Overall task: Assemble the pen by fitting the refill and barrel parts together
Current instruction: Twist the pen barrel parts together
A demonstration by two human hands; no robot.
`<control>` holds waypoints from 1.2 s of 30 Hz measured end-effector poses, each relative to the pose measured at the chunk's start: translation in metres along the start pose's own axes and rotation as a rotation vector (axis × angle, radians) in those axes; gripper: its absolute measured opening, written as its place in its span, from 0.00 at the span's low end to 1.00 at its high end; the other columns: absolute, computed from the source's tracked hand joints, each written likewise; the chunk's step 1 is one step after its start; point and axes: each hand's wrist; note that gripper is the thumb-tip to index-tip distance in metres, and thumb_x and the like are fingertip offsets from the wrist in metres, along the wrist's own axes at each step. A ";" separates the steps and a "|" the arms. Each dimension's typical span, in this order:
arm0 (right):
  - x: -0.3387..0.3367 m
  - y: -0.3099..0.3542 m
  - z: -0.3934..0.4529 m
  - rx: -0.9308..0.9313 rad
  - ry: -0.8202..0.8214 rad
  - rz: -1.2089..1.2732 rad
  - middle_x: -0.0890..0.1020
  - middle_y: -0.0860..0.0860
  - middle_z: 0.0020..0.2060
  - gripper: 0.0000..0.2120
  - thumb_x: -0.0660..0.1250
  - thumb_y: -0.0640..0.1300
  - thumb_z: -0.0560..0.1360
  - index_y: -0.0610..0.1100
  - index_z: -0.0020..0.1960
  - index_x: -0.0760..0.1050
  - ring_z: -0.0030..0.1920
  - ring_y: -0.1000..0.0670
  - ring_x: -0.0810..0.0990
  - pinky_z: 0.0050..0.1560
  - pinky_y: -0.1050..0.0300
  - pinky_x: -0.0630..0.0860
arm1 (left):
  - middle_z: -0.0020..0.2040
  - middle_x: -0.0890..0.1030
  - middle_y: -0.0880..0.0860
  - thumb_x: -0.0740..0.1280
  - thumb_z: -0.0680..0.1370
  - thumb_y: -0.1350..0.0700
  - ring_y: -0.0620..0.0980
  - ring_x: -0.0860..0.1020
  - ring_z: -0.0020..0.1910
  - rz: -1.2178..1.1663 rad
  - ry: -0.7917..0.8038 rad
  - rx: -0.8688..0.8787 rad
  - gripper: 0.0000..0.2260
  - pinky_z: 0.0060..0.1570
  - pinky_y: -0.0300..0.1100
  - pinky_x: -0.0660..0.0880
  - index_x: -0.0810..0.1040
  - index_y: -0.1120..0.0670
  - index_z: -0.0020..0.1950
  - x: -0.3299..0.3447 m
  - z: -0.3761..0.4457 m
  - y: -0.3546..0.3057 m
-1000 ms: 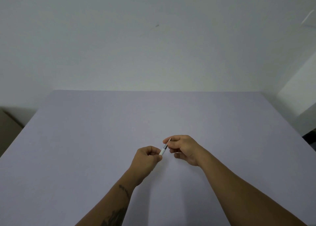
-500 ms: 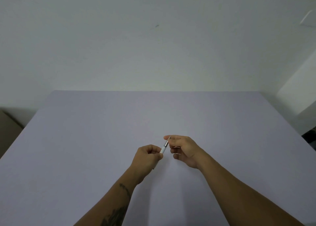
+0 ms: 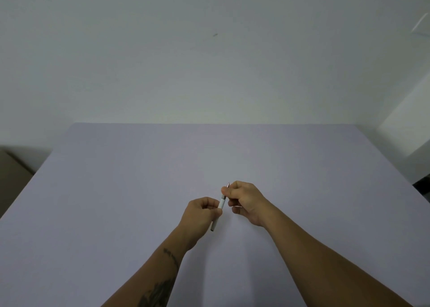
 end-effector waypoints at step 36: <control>-0.001 0.000 0.003 0.027 0.072 0.052 0.80 0.48 0.39 0.07 0.69 0.39 0.77 0.41 0.41 0.80 0.39 0.51 0.75 0.39 0.57 0.73 | 0.38 0.79 0.52 0.69 0.75 0.63 0.50 0.75 0.39 -0.061 0.023 -0.044 0.04 0.42 0.42 0.75 0.83 0.55 0.43 -0.004 0.003 0.000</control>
Point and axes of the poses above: each hand's wrist, its own z-axis towards the middle knuckle, its own x-axis out of the palm, y = z × x
